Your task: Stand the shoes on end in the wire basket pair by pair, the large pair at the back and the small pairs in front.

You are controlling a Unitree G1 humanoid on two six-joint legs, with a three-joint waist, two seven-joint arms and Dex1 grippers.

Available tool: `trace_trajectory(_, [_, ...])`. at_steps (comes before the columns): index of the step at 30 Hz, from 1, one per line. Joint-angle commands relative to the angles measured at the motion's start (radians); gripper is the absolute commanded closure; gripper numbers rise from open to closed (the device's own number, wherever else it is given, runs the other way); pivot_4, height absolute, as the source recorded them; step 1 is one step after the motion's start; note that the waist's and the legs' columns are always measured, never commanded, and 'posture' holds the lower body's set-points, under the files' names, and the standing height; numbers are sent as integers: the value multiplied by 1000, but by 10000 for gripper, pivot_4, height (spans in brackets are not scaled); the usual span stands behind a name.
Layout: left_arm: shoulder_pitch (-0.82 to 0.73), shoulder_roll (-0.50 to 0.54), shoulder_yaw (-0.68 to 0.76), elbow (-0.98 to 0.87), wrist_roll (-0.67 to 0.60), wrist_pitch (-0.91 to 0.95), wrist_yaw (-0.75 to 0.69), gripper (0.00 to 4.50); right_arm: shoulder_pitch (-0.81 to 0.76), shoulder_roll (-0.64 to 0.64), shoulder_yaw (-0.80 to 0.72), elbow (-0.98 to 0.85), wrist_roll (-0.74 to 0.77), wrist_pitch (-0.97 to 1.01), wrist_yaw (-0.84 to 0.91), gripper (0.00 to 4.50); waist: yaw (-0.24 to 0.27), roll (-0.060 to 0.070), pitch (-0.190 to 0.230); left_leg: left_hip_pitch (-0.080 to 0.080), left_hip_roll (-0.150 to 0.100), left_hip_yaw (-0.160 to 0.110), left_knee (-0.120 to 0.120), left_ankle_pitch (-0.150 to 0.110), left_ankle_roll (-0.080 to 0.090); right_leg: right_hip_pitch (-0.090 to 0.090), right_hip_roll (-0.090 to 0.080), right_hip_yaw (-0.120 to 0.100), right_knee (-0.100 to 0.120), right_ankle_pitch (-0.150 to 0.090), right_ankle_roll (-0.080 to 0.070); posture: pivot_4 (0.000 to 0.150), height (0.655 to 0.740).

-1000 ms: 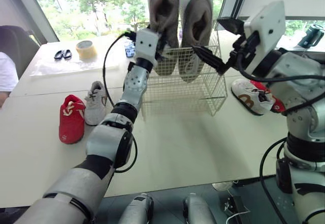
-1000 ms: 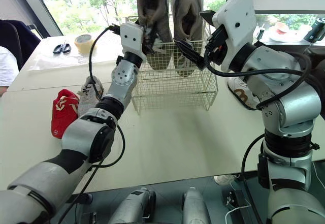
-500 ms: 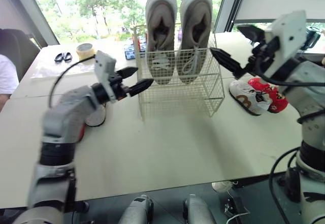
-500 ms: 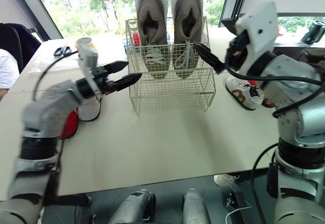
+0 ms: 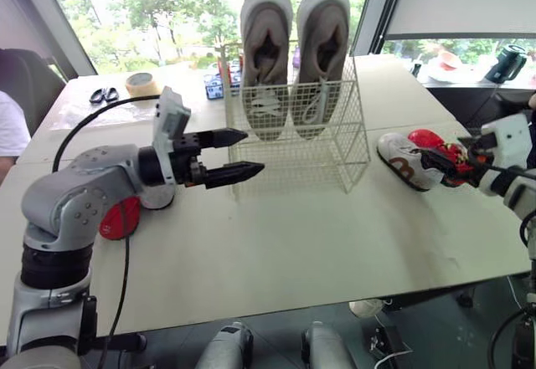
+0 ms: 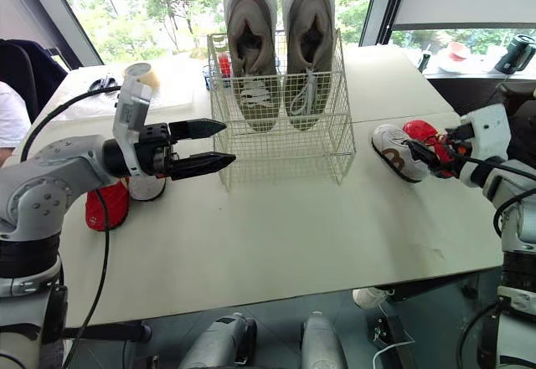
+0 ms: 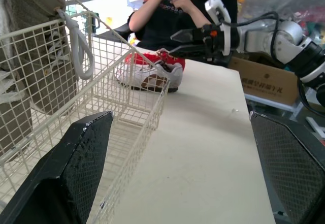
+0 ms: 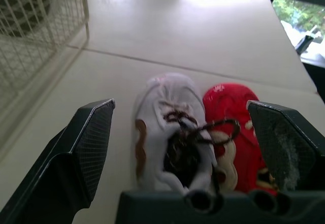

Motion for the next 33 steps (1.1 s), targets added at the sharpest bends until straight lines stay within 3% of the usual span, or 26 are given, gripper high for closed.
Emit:
trace_trajectory(1, [-1, 7, 6, -38, -15, 3, 5, 508, -31, -11, -5, 76, 4, -59, 46, 0, -2, 0, 0, 0, 0, 0, 0, 0, 0, 0, 0, 0, 0, 0, 0, 1500, 7400])
trace_trajectory(10, [23, -3, -15, -55, -4, 6, 21, 508, -62, 22, 51, 185, 5, -86, 123, 0, 3, 1, 0, 0, 0, 0, 0, 0, 0, 1, 0, 0, -2, 0, 0, 1500, 7400])
trace_trajectory(21, [23, -4, -60, -68, 48, -14, 38, 508, -160, 70, 152, 400, -129, -195, 42, 0, -2, 0, 0, 1, 0, 0, 0, 0, -1, 2, 0, 0, -2, 0, 1, 1500, 7400])
trace_trajectory(24, [18, -13, -65, -64, 57, -17, 43, 0, -168, 82, 151, 422, -137, -223, 35, 8613, -3, 0, 0, 1, 0, 0, 0, 0, -1, 2, 0, 0, -3, 0, 1, 1500, 7400])
trace_trajectory(30, [4, -20, -72, -39, 79, -30, 42, 0, -148, 71, 139, 312, -127, -215, 45, 38335, -4, 0, 0, 1, 0, 0, 0, 0, 0, 2, 0, 0, -3, 1, 1, 1500, 7400])
trace_trajectory(32, [-6, -21, -69, -23, 80, -30, 39, 0, -108, 38, 128, 163, -118, -183, 54, 43440, 1, 1, 1, 1, 0, 0, 0, 0, 0, 2, 0, 0, -3, 1, 1, 1500, 7400])
trace_trajectory(33, [-12, -24, -63, -14, 78, -27, 38, 0, -91, 22, 118, 90, -113, -161, 54, 43440, 3, 2, 1, 1, 0, 0, 0, 0, 0, 1, 0, 0, -3, 1, 1, 1500, 7400])
